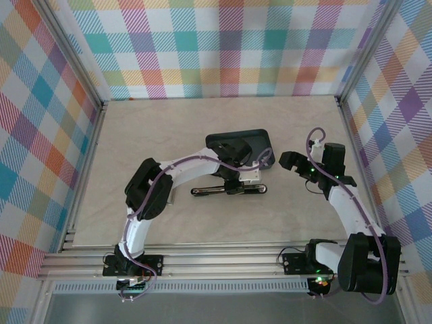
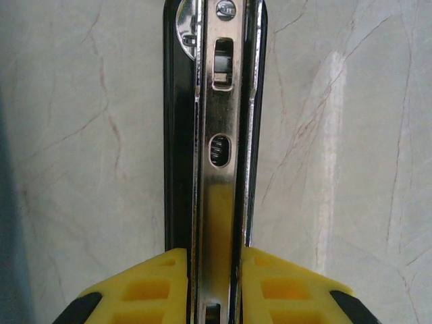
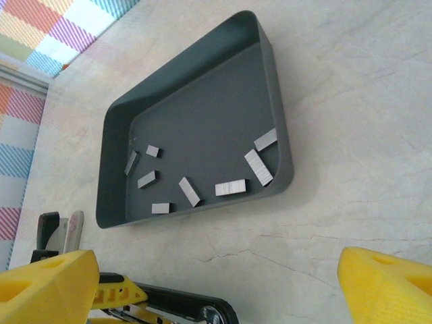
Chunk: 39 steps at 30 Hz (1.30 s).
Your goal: Load the staples into the stapler
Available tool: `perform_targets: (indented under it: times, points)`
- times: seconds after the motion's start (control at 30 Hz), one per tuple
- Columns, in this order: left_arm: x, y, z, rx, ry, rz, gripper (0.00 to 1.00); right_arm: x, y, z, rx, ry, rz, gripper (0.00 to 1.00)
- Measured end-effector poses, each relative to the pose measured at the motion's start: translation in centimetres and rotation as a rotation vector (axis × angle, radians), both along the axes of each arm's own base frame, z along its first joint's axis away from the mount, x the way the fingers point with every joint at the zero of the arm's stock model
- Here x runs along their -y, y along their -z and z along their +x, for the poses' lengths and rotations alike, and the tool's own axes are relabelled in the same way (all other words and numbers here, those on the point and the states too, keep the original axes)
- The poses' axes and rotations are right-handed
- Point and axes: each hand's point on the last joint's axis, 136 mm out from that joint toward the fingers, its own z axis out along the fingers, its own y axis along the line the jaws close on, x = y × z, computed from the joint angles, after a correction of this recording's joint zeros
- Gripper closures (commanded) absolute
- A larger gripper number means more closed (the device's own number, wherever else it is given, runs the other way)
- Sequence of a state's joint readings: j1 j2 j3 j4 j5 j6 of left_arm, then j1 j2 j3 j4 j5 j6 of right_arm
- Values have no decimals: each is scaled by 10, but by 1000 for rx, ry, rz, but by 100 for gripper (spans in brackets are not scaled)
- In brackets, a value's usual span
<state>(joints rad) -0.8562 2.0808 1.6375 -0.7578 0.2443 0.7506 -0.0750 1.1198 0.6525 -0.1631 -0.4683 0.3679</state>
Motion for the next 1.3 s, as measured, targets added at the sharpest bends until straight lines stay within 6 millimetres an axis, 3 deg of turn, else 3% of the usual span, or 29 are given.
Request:
perform_targets:
  times: [0.33,0.5,0.6,0.77,0.93,1.03,1.13,1.3]
  points:
    - [21,15,-14,-44,20,28,95,4,4,-3,-15,22,-4,9]
    - [26,16,-15,-52,11,33,79,3,5,-5,-21,22,-3,9]
    - [27,16,-14,-54,4,32,64,3,6,-6,-25,22,-3,9]
    - [36,5,-10,-53,-18,-2,48,3,6,-6,-25,21,-2,9]
    - [40,-4,-7,-69,-57,-25,44,2,6,-6,-24,17,2,10]
    - [36,-15,-1,-81,-129,-39,43,0,4,-6,-20,8,15,10]
    - [23,-44,13,-83,-252,-70,40,-3,1,-6,-12,-6,29,11]
    - [-33,-106,59,-28,-565,-130,37,-10,-3,-6,5,-35,44,11]
